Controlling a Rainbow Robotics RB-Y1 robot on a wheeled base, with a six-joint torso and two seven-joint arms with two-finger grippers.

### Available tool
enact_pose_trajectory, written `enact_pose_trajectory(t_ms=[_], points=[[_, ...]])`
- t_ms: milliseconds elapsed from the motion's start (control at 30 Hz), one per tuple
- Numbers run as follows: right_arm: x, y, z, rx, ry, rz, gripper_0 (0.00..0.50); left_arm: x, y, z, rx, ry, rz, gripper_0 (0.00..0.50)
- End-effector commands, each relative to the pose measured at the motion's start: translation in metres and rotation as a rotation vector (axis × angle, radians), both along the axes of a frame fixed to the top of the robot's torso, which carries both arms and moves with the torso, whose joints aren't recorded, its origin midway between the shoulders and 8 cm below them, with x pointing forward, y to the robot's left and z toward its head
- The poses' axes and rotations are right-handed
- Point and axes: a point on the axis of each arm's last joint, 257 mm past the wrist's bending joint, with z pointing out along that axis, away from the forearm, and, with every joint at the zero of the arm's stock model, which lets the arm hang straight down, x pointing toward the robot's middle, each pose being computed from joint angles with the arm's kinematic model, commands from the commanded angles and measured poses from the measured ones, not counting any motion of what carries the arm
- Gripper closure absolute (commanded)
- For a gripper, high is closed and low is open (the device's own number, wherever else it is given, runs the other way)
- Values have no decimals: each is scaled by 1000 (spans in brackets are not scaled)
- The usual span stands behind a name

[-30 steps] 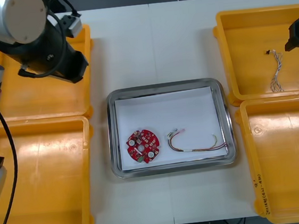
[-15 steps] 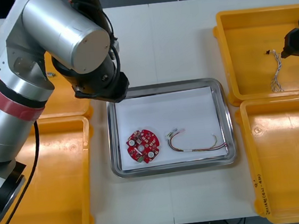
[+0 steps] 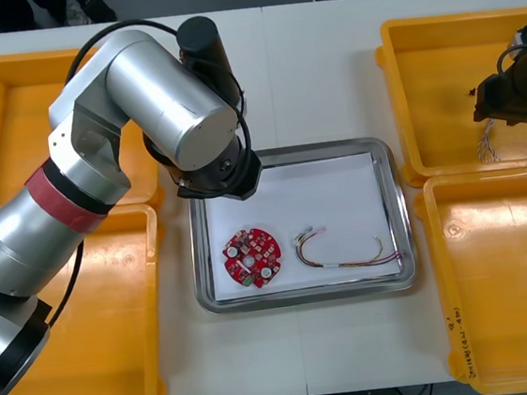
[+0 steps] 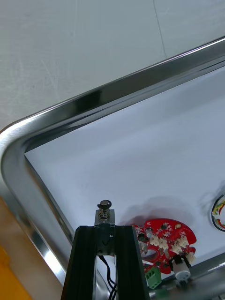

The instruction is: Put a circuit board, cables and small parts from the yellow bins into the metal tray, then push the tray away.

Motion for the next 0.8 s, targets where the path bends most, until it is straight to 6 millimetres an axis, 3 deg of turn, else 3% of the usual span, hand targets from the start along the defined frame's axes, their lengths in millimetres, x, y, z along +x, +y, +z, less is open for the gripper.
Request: enact_pose_trajectory(t_ms=[33,500,800], points=[[16,16,14,10,-33,-12,0,4,-28,2,-38,-19,15,499],[19,17,-5,30,-31,-25,0,11,-30,-38,-24,-2,20,498],[18,22,-9,52,-26,-25,0,9,-32,-40,-29,8,17,496]])
